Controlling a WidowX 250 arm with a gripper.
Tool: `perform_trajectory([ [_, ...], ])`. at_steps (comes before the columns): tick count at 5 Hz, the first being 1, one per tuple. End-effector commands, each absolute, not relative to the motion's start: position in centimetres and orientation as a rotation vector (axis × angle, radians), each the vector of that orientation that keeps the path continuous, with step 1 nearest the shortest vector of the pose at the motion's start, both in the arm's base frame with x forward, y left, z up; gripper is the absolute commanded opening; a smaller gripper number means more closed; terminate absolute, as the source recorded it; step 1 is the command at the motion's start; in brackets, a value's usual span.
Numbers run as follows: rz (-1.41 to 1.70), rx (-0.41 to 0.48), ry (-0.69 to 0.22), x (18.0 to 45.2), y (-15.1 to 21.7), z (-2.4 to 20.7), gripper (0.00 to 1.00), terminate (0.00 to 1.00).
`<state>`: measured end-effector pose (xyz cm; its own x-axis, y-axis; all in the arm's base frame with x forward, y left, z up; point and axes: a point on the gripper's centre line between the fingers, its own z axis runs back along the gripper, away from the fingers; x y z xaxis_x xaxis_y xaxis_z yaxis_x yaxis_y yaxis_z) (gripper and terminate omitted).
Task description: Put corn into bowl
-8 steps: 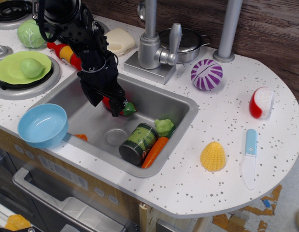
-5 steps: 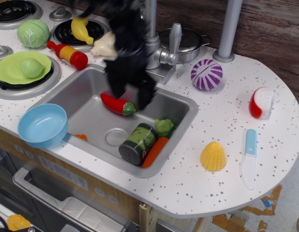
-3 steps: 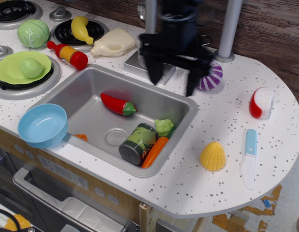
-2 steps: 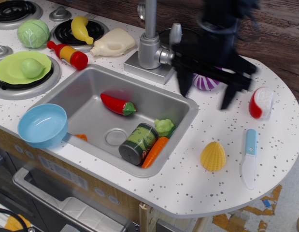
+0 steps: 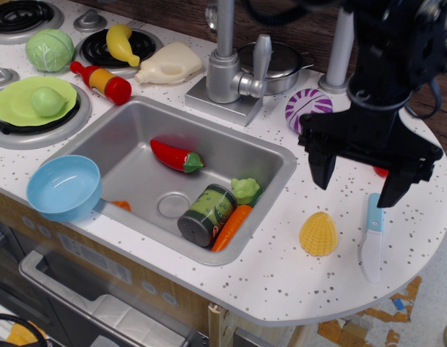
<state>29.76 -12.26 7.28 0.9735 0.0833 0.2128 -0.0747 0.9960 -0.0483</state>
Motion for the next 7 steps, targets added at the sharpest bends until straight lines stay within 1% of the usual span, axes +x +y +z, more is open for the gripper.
perform_trajectory([
  [1,0.087,-0.024,-0.23,30.1,-12.0,5.9,1.0,0.0],
  [2,0.095,-0.025,-0.219,30.0,-11.7,4.8,1.0,0.0],
  [3,0.089,-0.043,-0.215,30.0,-11.9,3.9,1.0,0.0],
  [5,0.072,-0.031,-0.247,29.8,-10.5,1.2,1.0,0.0],
  [6,0.071,-0.02,-0.239,29.8,-10.2,0.8,0.0,0.0],
  [7,0.077,0.006,-0.217,29.7,-9.6,1.7,0.0,0.0],
])
